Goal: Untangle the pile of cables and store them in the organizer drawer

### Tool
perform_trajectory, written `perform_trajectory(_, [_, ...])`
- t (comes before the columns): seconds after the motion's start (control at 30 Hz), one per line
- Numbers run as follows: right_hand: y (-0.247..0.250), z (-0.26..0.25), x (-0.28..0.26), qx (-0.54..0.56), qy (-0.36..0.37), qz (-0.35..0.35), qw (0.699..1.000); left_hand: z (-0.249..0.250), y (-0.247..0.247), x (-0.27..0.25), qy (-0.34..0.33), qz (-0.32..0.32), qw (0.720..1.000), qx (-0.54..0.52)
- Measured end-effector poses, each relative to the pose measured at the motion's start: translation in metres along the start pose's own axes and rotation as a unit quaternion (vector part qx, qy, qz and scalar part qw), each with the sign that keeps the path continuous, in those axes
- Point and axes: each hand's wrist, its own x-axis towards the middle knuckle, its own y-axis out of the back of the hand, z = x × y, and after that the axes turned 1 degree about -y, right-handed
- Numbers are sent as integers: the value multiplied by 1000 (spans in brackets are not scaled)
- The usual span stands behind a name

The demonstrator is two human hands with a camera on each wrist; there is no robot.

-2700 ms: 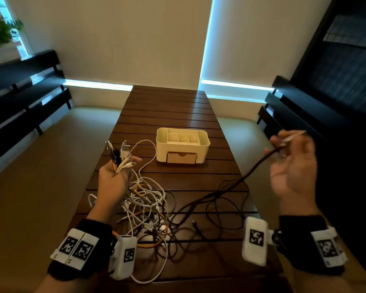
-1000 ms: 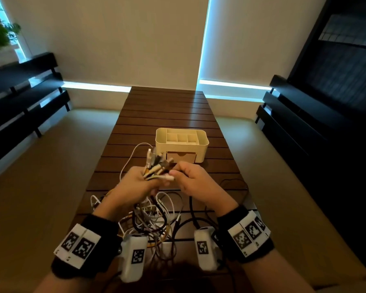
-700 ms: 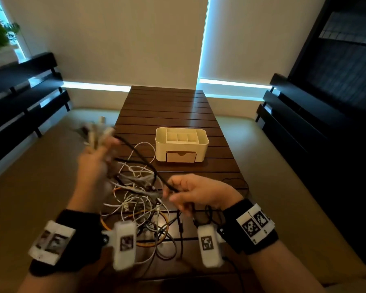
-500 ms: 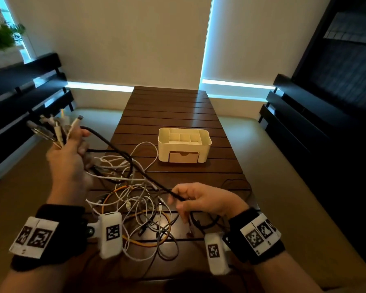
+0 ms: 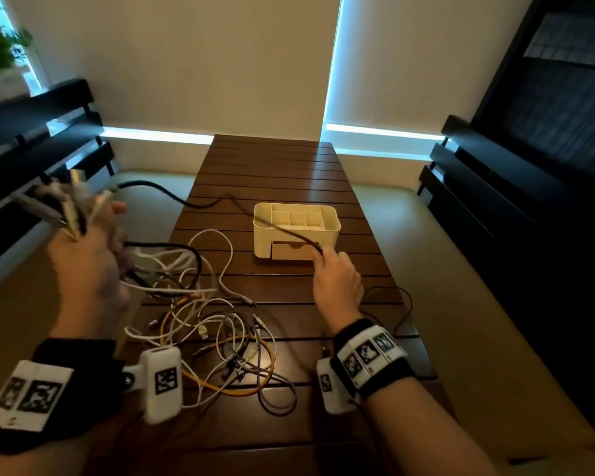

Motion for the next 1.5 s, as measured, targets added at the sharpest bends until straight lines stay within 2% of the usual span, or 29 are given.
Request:
perform_trajectory(0.07, [-14, -13, 3, 126, -24, 3, 992, 5, -32, -40, 9, -74, 996, 54])
perform_trajectory(0.1, [-24, -16, -1, 173, -28, -30, 984, -3, -36, -46, 4, -76, 994, 76])
perform_trajectory(0.13, [-33, -17, -6, 198, -25, -101, 975, -8, -42, -54, 16, -66, 994, 89])
perform_trajectory(0.17, [-43, -14, -14, 196, -24, -212, 957, -20, -41, -52, 37, -49, 994, 94])
perform_trajectory(0.23, [-54, -6, -33, 106, -15, -443, 890, -38, -43, -54, 69, -12, 987, 143])
perform_trajectory(0.27, [-56, 0, -40, 58, -2, -503, 862, -45, -44, -56, 69, 0, 983, 171])
perform_trajectory(0.3, [-55, 8, -45, 28, 6, -527, 850, -55, -43, -57, 66, 5, 976, 205])
perform_trajectory(0.37, [-48, 26, -52, 32, -10, -530, 848, -66, -40, -56, 81, 14, 955, 285])
perform_trajectory(0.47, [-29, 69, -45, 11, -53, -461, 886, -76, -34, -53, 111, -16, 901, 419])
perform_trajectory(0.53, [-11, 106, -33, -52, -73, -385, 919, -80, -29, -50, 130, -67, 853, 501])
perform_trajectory(0.6, [5, 149, -23, -97, -77, -331, 935, -82, -25, -50, 147, -116, 788, 587])
perform_trajectory(0.63, [13, 168, -21, -92, -65, -320, 941, -82, -25, -50, 156, -128, 767, 609])
perform_trajectory(0.67, [20, 185, -21, -62, -48, -315, 946, -82, -24, -50, 163, -127, 766, 609])
perform_trajectory(0.7, [26, 197, -21, -28, -34, -308, 950, -82, -25, -51, 166, -112, 780, 592])
perform_trajectory(0.73, [30, 209, -24, -5, -33, -308, 951, -83, -25, -51, 158, -79, 813, 554])
perform_trajectory(0.8, [37, 220, -31, -68, -28, -382, 921, -83, -25, -50, 116, -8, 880, 460])
perform_trajectory(0.83, [37, 228, -36, -106, -18, -410, 906, -81, -26, -50, 99, 15, 905, 413])
perform_trajectory(0.9, [33, 245, -49, -147, 25, -413, 898, -77, -32, -50, 86, 35, 933, 347])
perform_trajectory(1.0, [24, 261, -63, -133, 69, -339, 929, -76, -40, -51, 95, 28, 963, 251])
perform_trajectory(1.1, [17, 255, -67, -112, 82, -308, 941, -79, -44, -53, 128, 11, 979, 159])
perform_trajectory(1.17, [14, 242, -66, -115, 99, -318, 936, -79, -47, -57, 143, -19, 981, 130])
perform_trajectory(1.23, [15, 215, -62, -73, 94, -310, 943, -78, -51, -64, 159, -57, 978, 124])
perform_trajectory(1.33, [24, 146, -48, 108, 52, -174, 977, -81, -58, -75, 151, -106, 974, 134])
perform_trajectory(1.4, [32, 91, -40, 221, 40, -110, 968, -82, -64, -79, 130, -136, 971, 146])
perform_trajectory(1.43, [35, 65, -36, 270, 34, -107, 956, -82, -68, -80, 126, -144, 971, 142])
perform_trajectory(1.5, [36, 22, -30, 347, 26, -151, 925, -78, -78, -82, 126, -158, 971, 124])
